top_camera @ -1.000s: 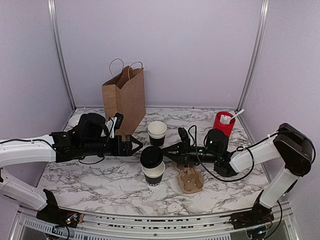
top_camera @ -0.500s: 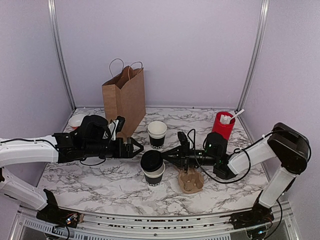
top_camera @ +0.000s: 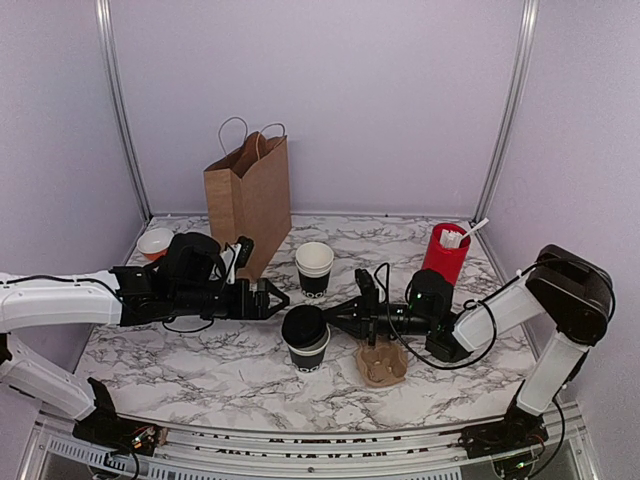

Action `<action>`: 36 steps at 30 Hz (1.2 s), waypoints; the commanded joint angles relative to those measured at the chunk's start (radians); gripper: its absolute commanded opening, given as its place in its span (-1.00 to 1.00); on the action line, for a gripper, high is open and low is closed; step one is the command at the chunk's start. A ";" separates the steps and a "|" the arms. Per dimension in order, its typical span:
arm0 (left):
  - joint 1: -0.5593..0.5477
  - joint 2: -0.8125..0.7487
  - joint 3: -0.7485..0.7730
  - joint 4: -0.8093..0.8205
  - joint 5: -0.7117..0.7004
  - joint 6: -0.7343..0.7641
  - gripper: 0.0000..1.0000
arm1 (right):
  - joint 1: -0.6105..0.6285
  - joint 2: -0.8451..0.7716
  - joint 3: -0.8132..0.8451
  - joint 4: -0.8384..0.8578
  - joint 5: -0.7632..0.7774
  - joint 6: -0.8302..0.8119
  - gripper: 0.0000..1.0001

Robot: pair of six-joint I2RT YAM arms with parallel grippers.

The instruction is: Pack the takeout coffee

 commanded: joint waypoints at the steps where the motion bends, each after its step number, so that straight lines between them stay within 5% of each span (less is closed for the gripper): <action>1: 0.007 0.022 -0.009 0.013 0.019 0.004 0.98 | -0.012 0.012 -0.009 0.034 -0.005 -0.003 -1.00; 16: 0.004 0.055 -0.006 -0.005 0.017 0.018 0.97 | -0.017 0.006 -0.042 0.016 0.004 -0.023 -0.99; 36: -0.033 0.118 0.035 -0.045 -0.013 0.044 0.95 | -0.017 -0.127 0.038 -0.377 0.069 -0.237 -0.74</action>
